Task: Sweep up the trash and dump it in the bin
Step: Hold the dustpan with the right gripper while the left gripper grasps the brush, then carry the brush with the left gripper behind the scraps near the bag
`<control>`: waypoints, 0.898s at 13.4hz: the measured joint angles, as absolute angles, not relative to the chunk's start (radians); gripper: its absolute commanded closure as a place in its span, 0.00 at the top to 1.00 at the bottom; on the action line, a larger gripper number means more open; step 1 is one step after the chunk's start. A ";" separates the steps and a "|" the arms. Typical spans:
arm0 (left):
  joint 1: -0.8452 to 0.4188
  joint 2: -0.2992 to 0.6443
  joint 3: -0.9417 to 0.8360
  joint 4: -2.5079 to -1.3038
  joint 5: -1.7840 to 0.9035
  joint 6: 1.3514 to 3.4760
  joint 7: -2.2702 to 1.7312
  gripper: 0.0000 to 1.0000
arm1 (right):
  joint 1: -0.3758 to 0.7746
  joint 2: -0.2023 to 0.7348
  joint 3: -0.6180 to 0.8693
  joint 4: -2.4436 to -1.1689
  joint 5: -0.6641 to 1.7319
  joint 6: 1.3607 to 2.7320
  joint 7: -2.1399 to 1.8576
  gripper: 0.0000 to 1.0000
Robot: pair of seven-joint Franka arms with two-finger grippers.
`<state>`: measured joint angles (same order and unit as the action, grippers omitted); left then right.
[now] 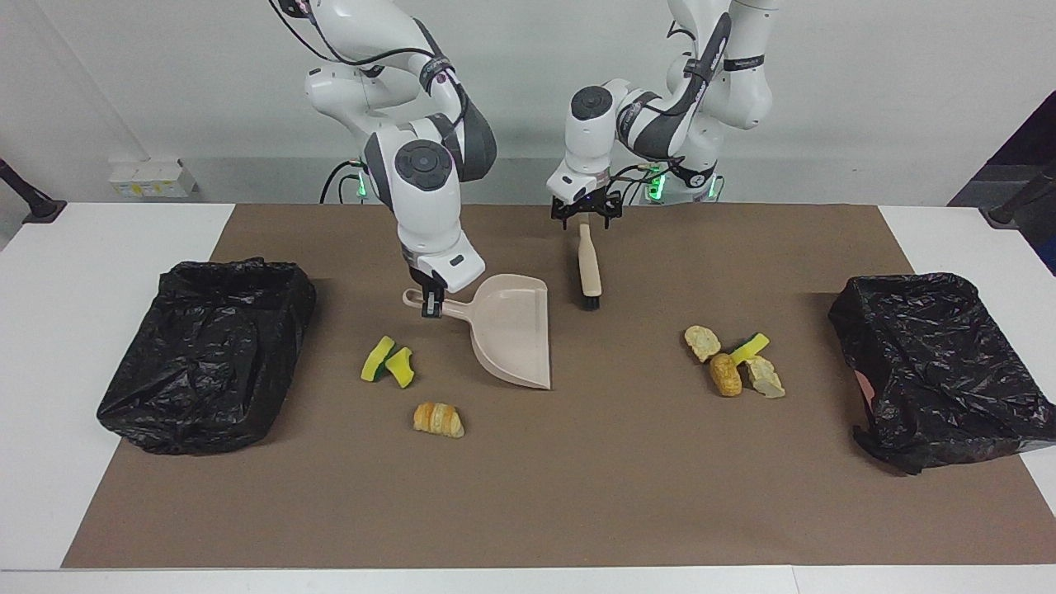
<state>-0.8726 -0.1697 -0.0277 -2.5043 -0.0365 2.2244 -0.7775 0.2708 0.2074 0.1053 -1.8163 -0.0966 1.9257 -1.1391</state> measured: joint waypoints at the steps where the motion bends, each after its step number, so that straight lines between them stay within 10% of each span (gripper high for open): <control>1: -0.872 -0.169 -0.028 -2.503 -0.036 2.224 -0.774 0.00 | 0.271 0.207 0.105 -1.816 -0.097 1.926 -1.139 0.00; 12: -0.756 -0.200 -0.025 -2.445 -0.035 2.122 -0.702 0.00 | 0.272 0.206 0.106 -1.817 -0.097 1.931 -1.126 0.00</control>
